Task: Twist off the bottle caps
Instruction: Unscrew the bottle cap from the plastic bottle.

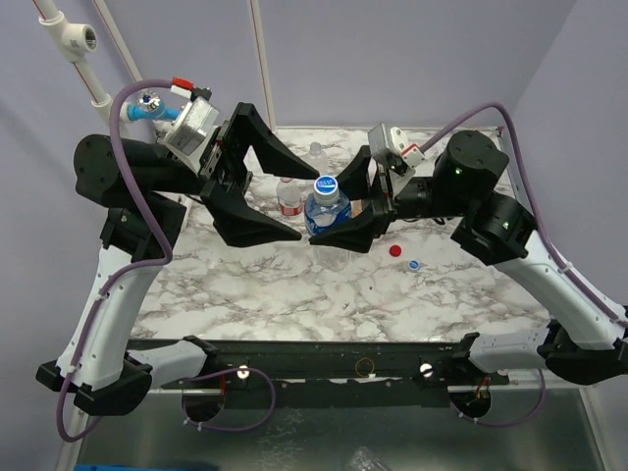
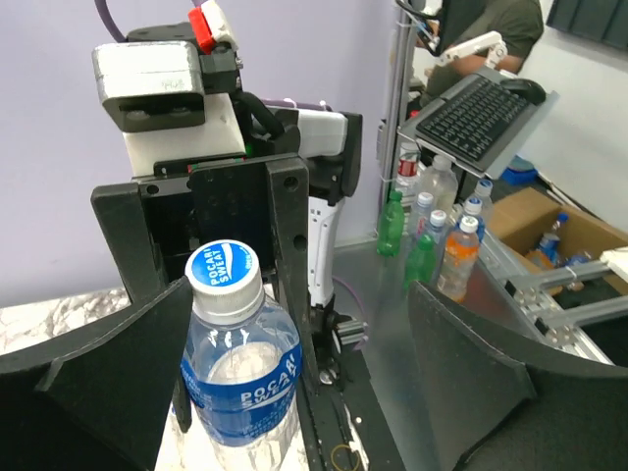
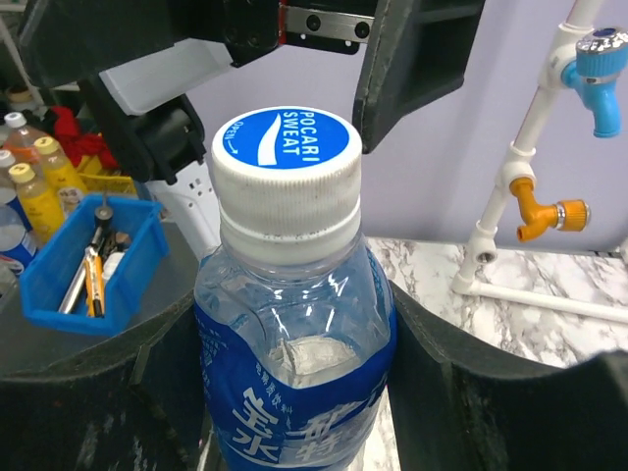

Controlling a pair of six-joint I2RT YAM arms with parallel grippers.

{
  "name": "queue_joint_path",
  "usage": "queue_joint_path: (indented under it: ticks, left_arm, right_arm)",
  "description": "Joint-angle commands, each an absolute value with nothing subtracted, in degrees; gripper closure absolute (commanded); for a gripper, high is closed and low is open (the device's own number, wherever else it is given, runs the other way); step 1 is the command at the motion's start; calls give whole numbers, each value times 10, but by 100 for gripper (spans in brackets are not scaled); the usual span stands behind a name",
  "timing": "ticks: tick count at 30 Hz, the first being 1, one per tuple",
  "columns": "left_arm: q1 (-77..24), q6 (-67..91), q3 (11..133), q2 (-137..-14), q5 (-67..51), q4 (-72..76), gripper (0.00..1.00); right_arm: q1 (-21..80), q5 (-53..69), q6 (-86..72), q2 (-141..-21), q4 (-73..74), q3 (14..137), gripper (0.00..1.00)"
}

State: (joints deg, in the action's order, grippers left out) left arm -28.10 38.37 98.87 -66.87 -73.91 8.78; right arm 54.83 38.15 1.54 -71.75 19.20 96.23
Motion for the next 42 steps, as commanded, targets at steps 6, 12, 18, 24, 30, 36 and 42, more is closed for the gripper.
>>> queue_joint_path:
  ticks: [6, 12, 18, 24, 30, 36, 42]
  left_arm:
    - [-288, 369, 977, -674, -767, 97, 5]
    - [-288, 352, 972, -685, -761, 97, 5]
    - [-288, 337, 974, -699, -774, 94, 20]
    - [-289, 328, 989, -709, -762, 93, 40]
    - [-290, 315, 990, -706, -751, 95, 58]
    - [-291, 308, 985, -701, -756, 101, 81]
    - [-294, 294, 978, -694, -769, 104, 100]
  right_arm:
    - [519, 523, -6, -788, 236, 1028, 99]
    - [519, 511, 14, -778, 239, 1011, 99]
    - [519, 497, 20, -774, 237, 1014, 99]
    - [519, 488, 20, -770, 227, 1000, 99]
    - [519, 477, 14, -763, 208, 991, 99]
    - [519, 473, 5, -759, 188, 983, 100]
    - [519, 461, 2, -760, 171, 977, 100]
